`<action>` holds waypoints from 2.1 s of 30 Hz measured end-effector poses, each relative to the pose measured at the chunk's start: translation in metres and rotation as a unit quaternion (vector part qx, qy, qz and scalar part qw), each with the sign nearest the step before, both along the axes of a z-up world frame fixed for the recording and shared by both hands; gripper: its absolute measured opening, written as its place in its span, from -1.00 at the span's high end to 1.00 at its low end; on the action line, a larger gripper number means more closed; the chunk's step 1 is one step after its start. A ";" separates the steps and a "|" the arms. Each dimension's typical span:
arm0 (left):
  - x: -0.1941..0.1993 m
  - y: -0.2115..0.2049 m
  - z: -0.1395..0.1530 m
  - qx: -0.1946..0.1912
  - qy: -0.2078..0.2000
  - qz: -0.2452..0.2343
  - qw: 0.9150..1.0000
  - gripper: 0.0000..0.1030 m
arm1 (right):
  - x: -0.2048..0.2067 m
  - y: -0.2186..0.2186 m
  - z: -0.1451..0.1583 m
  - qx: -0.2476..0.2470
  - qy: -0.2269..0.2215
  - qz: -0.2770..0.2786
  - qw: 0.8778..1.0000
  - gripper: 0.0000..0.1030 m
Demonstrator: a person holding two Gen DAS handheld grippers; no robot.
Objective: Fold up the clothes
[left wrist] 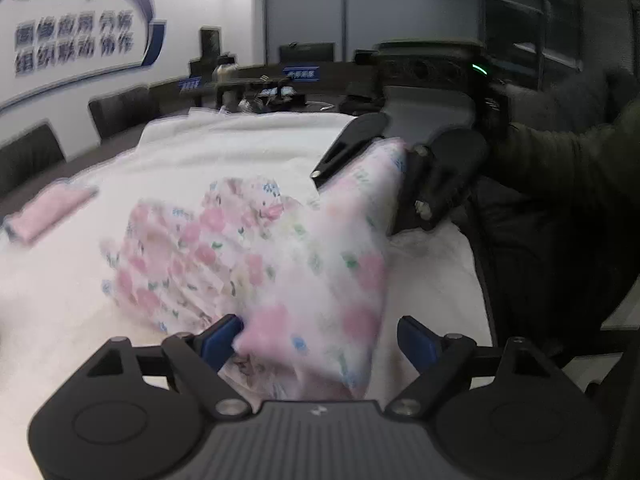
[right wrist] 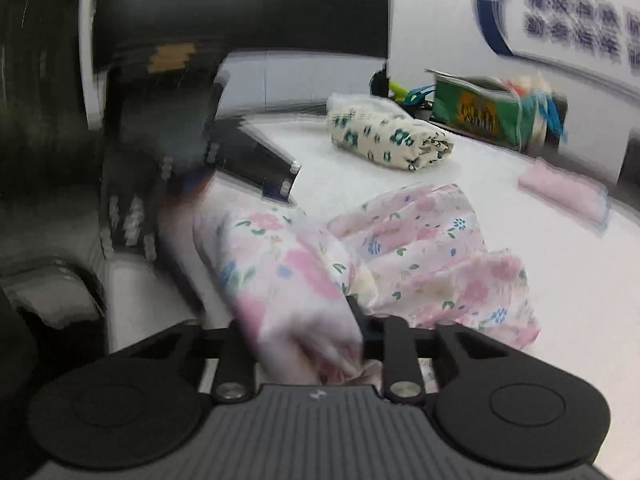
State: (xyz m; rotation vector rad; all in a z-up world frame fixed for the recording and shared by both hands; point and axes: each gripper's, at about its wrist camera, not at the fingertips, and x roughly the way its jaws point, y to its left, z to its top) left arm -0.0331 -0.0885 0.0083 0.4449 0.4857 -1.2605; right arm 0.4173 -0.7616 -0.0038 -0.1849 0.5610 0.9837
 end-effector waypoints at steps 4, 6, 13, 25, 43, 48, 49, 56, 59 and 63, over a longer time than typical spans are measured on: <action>-0.017 0.008 0.005 -0.027 -0.008 0.009 1.000 -0.31 | 0.029 -0.026 -0.007 0.063 0.058 -0.013 0.996 0.62; -0.024 0.012 0.008 -0.038 0.012 0.021 0.999 0.15 | 0.052 -0.054 -0.007 0.089 0.086 -0.033 0.992 0.62; 0.027 0.021 -0.010 -0.127 0.300 0.199 0.924 0.42 | 0.130 -0.149 -0.010 0.178 0.182 -0.103 0.962 -0.31; 0.028 0.048 0.021 -0.173 0.223 0.374 0.884 -0.55 | 0.051 -0.103 -0.014 0.132 0.109 -0.319 0.932 -0.38; 0.047 0.057 -0.022 -0.260 0.375 0.398 0.796 -0.45 | 0.125 -0.086 -0.054 0.175 0.115 -0.393 0.895 -0.26; 0.032 0.077 -0.010 -0.311 0.332 0.428 0.781 -0.44 | -0.005 -0.052 -0.044 0.196 0.127 -0.406 0.883 -0.28; 0.032 0.072 -0.007 -0.311 0.314 0.430 0.787 -0.17 | -0.010 -0.050 -0.052 0.199 0.132 -0.406 0.882 -0.28; 0.030 0.028 -0.010 -0.245 0.294 0.440 0.812 0.85 | -0.136 -0.019 -0.062 0.199 0.127 -0.405 0.883 -0.20; 0.033 0.027 -0.027 -0.237 0.315 0.456 0.798 0.90 | -0.197 0.010 -0.045 0.197 0.125 -0.402 0.885 0.08; 0.028 0.042 -0.016 -0.272 0.307 0.443 0.797 0.52 | -0.270 0.045 -0.027 0.194 0.118 -0.400 0.888 0.07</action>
